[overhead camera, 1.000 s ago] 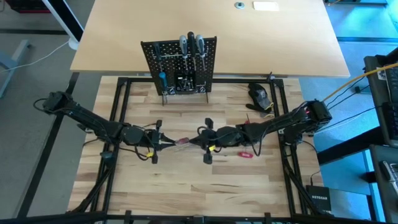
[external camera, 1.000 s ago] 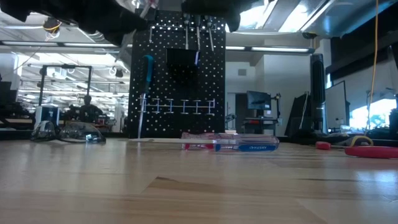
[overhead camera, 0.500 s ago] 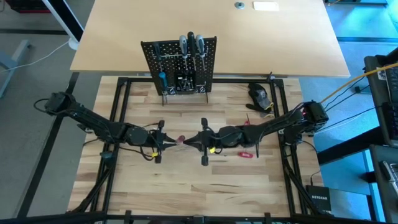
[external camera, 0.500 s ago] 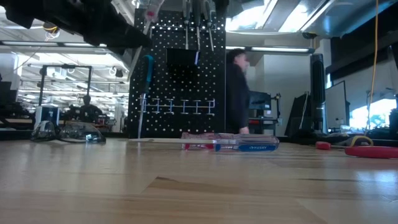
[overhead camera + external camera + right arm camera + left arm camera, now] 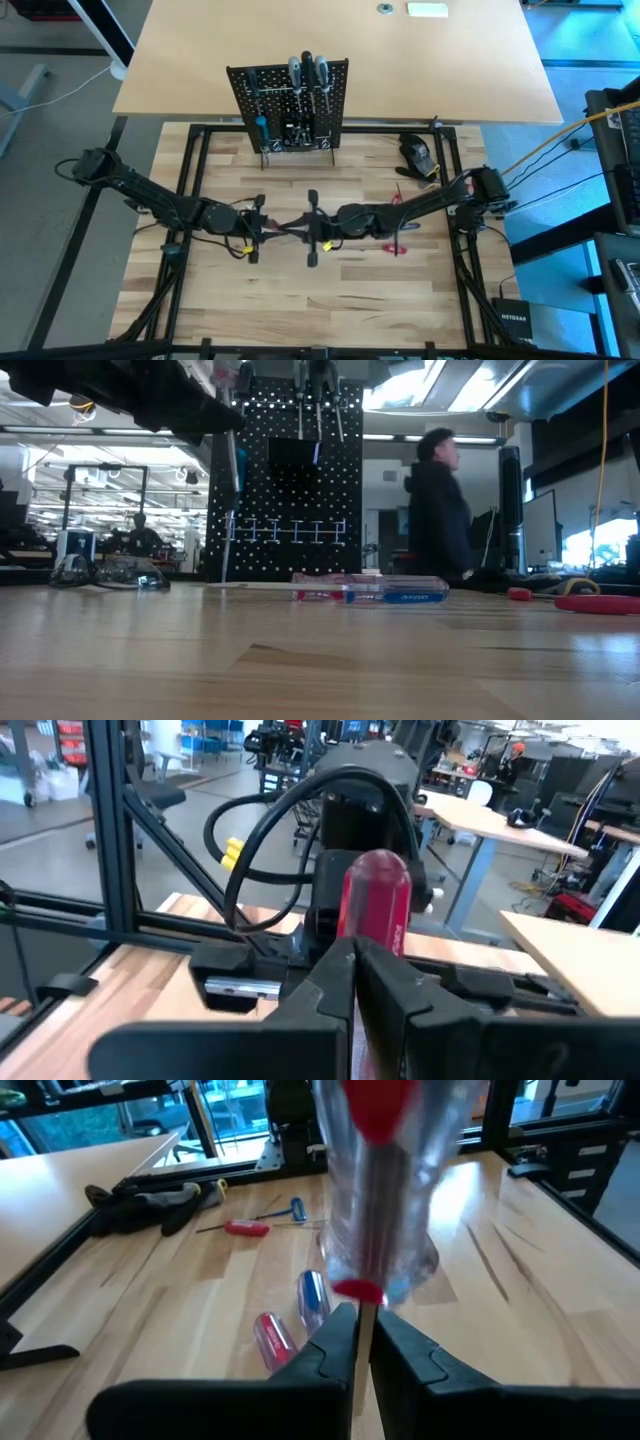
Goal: Hang tools onto peg board
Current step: Hang the left red and transparent screwdriver on the peg board
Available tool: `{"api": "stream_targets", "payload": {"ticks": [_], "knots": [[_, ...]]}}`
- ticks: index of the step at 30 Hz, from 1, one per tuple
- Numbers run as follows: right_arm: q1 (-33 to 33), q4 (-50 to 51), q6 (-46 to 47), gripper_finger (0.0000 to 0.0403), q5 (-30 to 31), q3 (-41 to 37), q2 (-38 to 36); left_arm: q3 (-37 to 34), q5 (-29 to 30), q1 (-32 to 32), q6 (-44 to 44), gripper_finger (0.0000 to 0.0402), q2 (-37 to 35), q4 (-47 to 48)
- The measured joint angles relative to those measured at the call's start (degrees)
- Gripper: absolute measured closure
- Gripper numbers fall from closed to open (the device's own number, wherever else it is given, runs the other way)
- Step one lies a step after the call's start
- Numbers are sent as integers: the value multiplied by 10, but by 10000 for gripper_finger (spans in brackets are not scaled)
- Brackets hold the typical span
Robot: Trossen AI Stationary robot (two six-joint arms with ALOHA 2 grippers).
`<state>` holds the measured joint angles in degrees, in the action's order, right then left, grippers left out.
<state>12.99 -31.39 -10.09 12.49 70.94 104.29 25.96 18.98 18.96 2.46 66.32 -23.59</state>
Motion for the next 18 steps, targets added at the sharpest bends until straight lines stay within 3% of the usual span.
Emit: {"api": "stream_targets", "payload": {"ticks": [8, 14, 18], "knots": [[12, 131, -7, 386, 9, 36, -19, 0, 0, 2, 0, 389, -5, 6], [63, 257, -3, 386, 109, 36, -75, 0, 0, 2, -3, 389, -16, 7], [88, 279, 41, 386, 145, 8, -83, 0, 1, 2, -4, 389, -22, 0]]}}
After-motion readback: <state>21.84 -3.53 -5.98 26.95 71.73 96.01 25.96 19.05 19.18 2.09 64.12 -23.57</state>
